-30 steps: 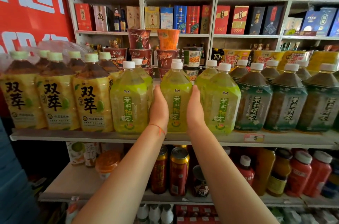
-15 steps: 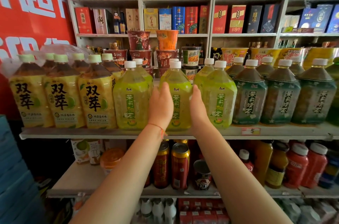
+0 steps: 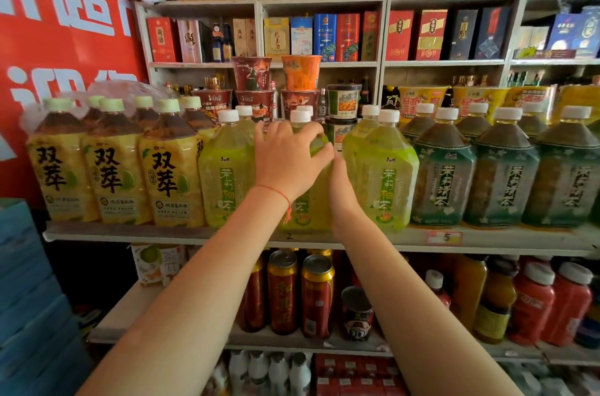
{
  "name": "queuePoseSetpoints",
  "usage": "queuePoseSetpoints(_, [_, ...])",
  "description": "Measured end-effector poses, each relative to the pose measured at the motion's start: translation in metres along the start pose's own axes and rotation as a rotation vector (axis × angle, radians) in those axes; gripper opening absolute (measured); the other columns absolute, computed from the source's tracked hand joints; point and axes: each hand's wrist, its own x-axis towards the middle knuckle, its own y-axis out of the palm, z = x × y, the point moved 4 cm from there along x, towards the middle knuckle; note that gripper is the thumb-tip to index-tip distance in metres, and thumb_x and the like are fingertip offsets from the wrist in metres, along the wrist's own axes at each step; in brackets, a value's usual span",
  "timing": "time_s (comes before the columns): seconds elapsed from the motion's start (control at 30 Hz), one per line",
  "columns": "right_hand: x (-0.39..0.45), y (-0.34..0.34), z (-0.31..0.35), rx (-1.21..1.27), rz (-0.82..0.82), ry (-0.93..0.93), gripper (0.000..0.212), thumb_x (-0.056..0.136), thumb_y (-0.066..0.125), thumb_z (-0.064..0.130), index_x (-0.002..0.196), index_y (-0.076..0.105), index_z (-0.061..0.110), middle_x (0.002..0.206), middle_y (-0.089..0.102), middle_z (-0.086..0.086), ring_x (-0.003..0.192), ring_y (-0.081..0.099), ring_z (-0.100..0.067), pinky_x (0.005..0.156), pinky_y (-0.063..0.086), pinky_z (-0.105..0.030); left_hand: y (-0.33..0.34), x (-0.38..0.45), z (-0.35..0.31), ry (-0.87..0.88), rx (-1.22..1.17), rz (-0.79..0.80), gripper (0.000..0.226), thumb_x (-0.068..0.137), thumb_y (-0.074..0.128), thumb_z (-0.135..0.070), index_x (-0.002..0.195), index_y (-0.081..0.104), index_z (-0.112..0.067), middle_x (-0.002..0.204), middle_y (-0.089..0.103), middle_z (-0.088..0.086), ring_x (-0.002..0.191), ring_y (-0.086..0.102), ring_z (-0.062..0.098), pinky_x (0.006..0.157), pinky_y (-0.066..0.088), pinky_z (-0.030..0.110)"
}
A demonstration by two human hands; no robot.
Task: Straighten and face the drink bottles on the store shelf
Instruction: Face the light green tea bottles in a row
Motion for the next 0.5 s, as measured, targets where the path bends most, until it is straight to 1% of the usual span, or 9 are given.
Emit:
queuePoseSetpoints(0.1, [-0.001,0.009,-0.001,0.004,0.026,0.026,0.067,0.098,0.025,0.068,0.153,0.033,0.031,0.158,0.035,-0.002,0.145,0.031,-0.022,0.12,0.025,-0.044,0.0,-0.003,0.008,0.016,0.03,-0.018,0.04,0.098,0.042,-0.059,0.122,0.064,-0.035,0.11,0.068,0.011,0.117,0.054,0.032,0.118,0.022,0.054])
queuePoseSetpoints(0.17, [-0.001,0.016,-0.001,-0.007,0.041,0.029,0.066,0.099,0.024,0.067,0.153,0.035,0.029,0.157,0.037,-0.004,0.144,0.033,-0.022,0.118,0.027,-0.043,-0.002,-0.003,0.016,0.023,0.058,-0.029,0.043,0.097,0.039,-0.059,0.121,0.064,-0.035,0.106,0.068,0.01,0.114,0.056,0.032,0.118,0.022,0.055])
queuePoseSetpoints(0.23, [-0.001,0.018,0.001,0.009,0.024,0.032,0.064,0.1,0.026,0.064,0.152,0.037,0.027,0.157,0.039,-0.005,0.143,0.034,-0.022,0.118,0.028,-0.041,-0.003,-0.004,0.019,0.034,0.083,-0.036,0.05,0.095,0.031,-0.061,0.121,0.064,-0.034,0.103,0.069,0.01,0.113,0.057,0.032,0.118,0.022,0.057])
queuePoseSetpoints(0.33, [-0.004,0.019,0.002,0.025,-0.021,0.02,0.063,0.102,0.027,0.061,0.155,0.03,0.027,0.162,0.028,-0.003,0.148,0.025,-0.02,0.118,0.021,-0.037,0.001,-0.006,0.017,0.021,0.078,-0.043,0.056,0.092,0.025,-0.06,0.12,0.065,-0.033,0.104,0.068,0.011,0.114,0.056,0.033,0.118,0.021,0.059])
queuePoseSetpoints(0.4, [-0.005,0.018,0.003,0.009,-0.076,-0.009,0.057,0.104,0.028,0.055,0.154,0.032,0.028,0.16,0.031,-0.002,0.147,0.027,-0.02,0.114,0.024,-0.032,0.005,-0.007,0.013,-0.014,0.064,-0.035,0.057,0.091,0.025,-0.057,0.117,0.067,-0.029,0.113,0.065,0.015,0.12,0.053,0.036,0.117,0.022,0.061])
queuePoseSetpoints(0.43, [-0.005,0.016,0.005,-0.051,-0.101,-0.052,0.051,0.106,0.029,0.049,0.152,0.037,0.027,0.157,0.038,-0.003,0.145,0.032,-0.02,0.108,0.029,-0.028,0.006,-0.007,0.011,-0.039,0.052,-0.038,0.057,0.09,0.024,-0.055,0.116,0.067,-0.027,0.124,0.062,0.019,0.127,0.049,0.038,0.118,0.021,0.062])
queuePoseSetpoints(0.47, [-0.006,0.014,0.008,-0.124,-0.118,-0.111,0.044,0.108,0.031,0.039,0.148,0.043,0.026,0.151,0.046,-0.004,0.138,0.041,-0.019,0.098,0.033,-0.023,0.007,-0.008,0.009,-0.068,0.031,-0.049,0.056,0.089,0.025,-0.053,0.114,0.067,-0.025,0.138,0.054,0.024,0.137,0.041,0.042,0.12,0.018,0.062])
queuePoseSetpoints(0.5, [-0.007,0.01,0.012,-0.199,-0.139,-0.2,0.038,0.108,0.033,0.029,0.141,0.051,0.025,0.142,0.055,-0.004,0.128,0.05,-0.017,0.089,0.037,-0.022,0.009,-0.009,0.007,-0.093,-0.005,-0.065,0.052,0.09,0.029,-0.05,0.113,0.067,-0.023,0.151,0.042,0.027,0.144,0.031,0.045,0.122,0.014,0.061])
